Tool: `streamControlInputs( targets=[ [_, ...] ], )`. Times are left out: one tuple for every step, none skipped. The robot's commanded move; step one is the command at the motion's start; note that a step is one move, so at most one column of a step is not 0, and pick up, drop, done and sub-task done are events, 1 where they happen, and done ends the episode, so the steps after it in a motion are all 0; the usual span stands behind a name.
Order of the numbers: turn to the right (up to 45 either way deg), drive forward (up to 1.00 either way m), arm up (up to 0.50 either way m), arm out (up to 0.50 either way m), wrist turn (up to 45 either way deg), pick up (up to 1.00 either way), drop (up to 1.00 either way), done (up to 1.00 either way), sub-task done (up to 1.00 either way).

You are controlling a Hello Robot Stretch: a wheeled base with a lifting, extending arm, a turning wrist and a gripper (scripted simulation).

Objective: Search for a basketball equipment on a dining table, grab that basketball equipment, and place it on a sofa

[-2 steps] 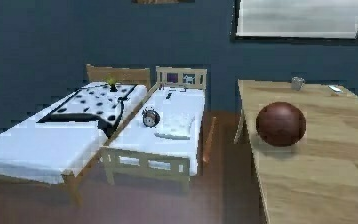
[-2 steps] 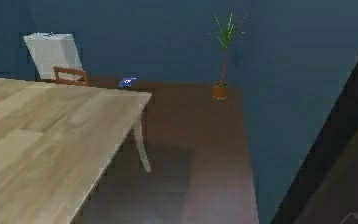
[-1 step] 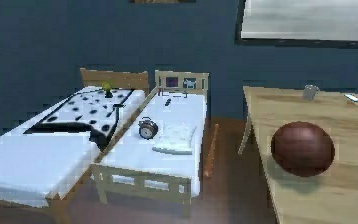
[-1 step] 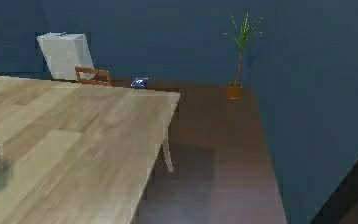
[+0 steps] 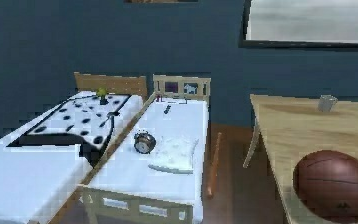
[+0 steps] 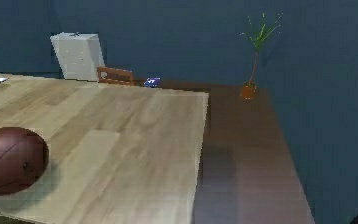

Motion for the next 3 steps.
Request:
streamControlInputs(
  targets=[
    [-39.0, 0.0, 0.0, 0.0, 0.0, 0.0, 0.0, 0.0, 0.0],
    [0.0, 0.0, 0.5, 0.0, 0.0, 0.0, 0.0, 0.0, 0.0],
    [0.0, 0.0, 0.38, 0.0, 0.0, 0.0, 0.0, 0.0, 0.0]
  ],
)
